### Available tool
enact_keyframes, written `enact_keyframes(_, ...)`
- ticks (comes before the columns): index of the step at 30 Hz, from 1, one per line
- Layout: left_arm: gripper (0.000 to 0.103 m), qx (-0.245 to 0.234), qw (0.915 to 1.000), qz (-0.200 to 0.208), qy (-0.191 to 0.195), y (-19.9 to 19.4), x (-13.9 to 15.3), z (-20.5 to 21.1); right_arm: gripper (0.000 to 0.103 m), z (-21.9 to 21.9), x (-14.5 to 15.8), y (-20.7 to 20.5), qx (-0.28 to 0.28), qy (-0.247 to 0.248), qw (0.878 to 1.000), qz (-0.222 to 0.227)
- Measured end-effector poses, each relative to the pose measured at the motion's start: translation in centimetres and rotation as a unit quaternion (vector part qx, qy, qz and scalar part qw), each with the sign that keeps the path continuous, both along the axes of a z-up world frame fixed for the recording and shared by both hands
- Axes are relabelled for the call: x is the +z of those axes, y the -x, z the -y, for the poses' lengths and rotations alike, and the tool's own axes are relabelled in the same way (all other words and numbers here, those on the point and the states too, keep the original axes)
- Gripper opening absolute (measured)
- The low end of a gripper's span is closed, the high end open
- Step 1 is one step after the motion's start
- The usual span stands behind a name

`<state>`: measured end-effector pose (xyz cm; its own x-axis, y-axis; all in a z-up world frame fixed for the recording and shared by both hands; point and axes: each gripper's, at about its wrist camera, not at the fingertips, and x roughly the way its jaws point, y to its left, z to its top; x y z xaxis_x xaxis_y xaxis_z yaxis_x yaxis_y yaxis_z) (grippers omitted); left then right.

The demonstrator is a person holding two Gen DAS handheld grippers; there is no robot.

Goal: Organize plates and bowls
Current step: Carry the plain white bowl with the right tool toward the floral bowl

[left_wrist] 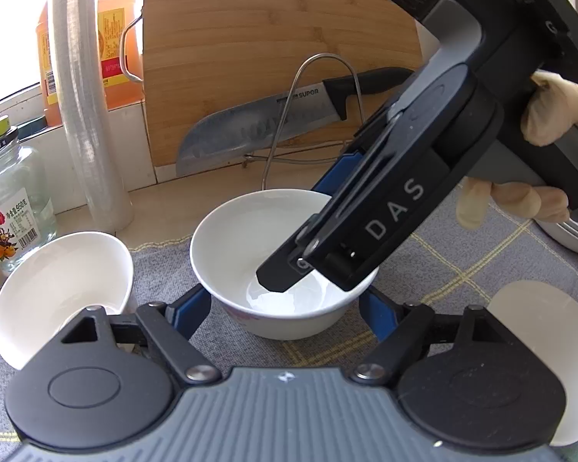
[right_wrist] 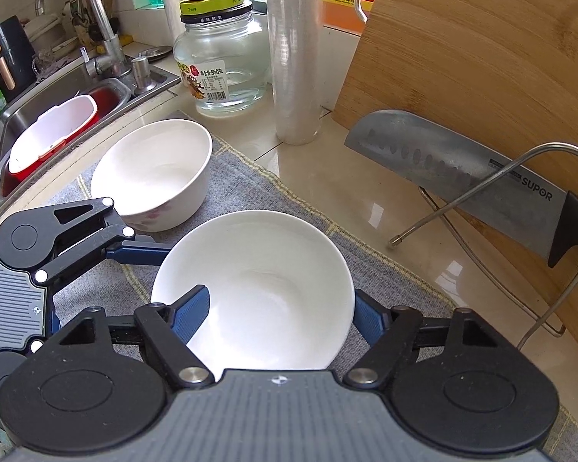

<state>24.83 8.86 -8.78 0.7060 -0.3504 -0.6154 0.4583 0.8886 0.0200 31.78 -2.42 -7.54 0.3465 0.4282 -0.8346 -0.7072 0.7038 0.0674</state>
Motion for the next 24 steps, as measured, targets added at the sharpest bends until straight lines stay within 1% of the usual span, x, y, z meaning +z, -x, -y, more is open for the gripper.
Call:
enact_keyframes(7, 0.083, 0.001, 0.9998, -0.017, -0.006, -0.3, 0.4, 0.1, 0.084, 0.1, 0.3, 0.1, -0.004, -0.009, 1.000, -0.007)
enact_keyframes(14, 0.083, -0.003, 0.9995, -0.028, -0.011, -0.2, 1.4, 0.2, 0.084, 0.5, 0.8, 0.8, -0.009, -0.013, 1.000, -0.011)
enact_keyframes(24, 0.083, -0.017, 0.9994, -0.029, -0.012, 1.2, 3.2, 0.6, 0.084, 1.4, 2.5, 2.8, -0.024, -0.022, 0.999, -0.013)
